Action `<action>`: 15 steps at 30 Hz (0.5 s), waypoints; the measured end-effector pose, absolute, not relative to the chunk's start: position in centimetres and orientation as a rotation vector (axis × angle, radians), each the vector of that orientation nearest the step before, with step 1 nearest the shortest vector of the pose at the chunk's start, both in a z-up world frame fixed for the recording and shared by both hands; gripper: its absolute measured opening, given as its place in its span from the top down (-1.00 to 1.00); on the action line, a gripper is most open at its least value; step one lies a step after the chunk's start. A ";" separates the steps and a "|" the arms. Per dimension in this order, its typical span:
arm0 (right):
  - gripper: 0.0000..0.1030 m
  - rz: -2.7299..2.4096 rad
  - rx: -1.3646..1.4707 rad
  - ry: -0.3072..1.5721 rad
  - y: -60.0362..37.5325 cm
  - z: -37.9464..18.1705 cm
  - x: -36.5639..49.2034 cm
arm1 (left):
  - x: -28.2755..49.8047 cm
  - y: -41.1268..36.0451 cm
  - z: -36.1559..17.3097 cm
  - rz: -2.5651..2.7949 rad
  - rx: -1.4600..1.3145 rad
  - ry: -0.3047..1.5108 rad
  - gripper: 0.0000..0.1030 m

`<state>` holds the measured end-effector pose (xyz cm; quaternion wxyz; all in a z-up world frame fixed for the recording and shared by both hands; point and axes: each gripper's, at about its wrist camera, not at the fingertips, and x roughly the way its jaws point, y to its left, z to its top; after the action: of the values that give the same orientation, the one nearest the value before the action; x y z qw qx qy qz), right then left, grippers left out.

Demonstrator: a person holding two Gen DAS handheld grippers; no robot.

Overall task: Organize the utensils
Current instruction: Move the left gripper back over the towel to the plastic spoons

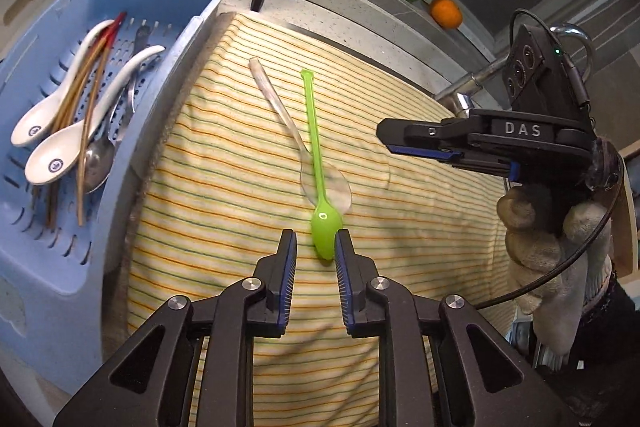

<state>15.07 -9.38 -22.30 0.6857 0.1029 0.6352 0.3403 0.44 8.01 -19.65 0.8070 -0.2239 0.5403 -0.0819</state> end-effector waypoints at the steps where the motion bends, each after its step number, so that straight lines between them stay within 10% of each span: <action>1: 0.52 0.759 0.221 1.423 -9.0 -22.6 15.3 | 0.8 8.1 -19.6 -0.170 -0.477 1.155 0.66; 15: 0.52 0.715 0.265 1.522 -6.0 -25.7 17.4 | 8.3 7.6 -21.3 -0.137 -0.456 1.220 0.66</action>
<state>17.39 -6.00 -25.71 0.6591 0.1172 0.6724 0.3159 8.32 7.63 -21.34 0.7932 -0.2122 0.5673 -0.0635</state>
